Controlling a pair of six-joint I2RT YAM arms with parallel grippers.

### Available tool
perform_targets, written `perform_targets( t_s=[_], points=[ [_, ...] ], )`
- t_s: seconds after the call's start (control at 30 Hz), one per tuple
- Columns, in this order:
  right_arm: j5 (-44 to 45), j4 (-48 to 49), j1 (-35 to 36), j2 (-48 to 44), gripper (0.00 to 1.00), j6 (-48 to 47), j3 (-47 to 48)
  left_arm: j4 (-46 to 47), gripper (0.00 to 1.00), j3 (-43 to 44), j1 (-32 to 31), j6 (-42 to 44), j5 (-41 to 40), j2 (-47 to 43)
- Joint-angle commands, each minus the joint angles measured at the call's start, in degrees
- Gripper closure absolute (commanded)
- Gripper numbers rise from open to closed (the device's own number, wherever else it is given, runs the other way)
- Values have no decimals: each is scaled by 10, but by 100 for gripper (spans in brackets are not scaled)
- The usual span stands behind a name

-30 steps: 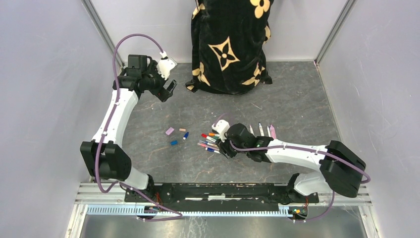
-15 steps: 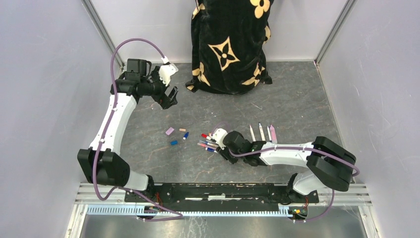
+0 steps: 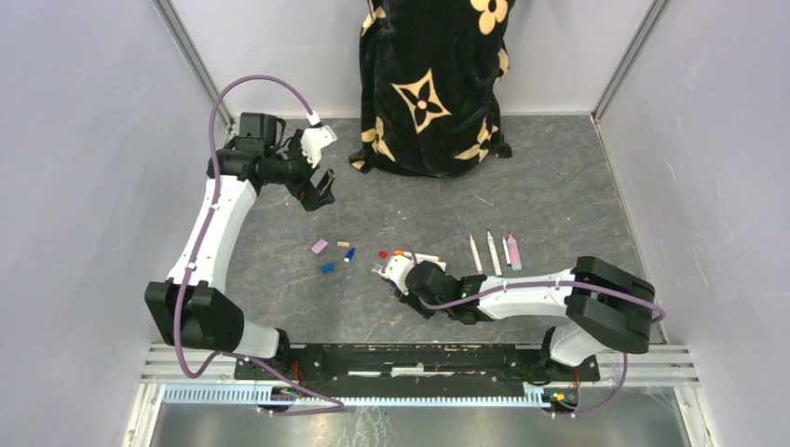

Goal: Open the pen caps

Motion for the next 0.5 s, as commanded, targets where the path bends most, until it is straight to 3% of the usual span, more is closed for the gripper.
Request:
perform_targets(
  t_s=[0.0,0.2,0.4,0.47],
  points=[
    [16,-7,6,35,68,0,31,-10,0,14,0,24,17,-7],
    [20,10,7,83,72,-9,58,-22,0,15,-1,31,23,-7],
    [18,15,4,79,98,-1,43,-59,0,17,0,66,42,-3],
    [9,10,-2,56,100,0,41,-73,0,9,0,89,59,-7]
  ],
)
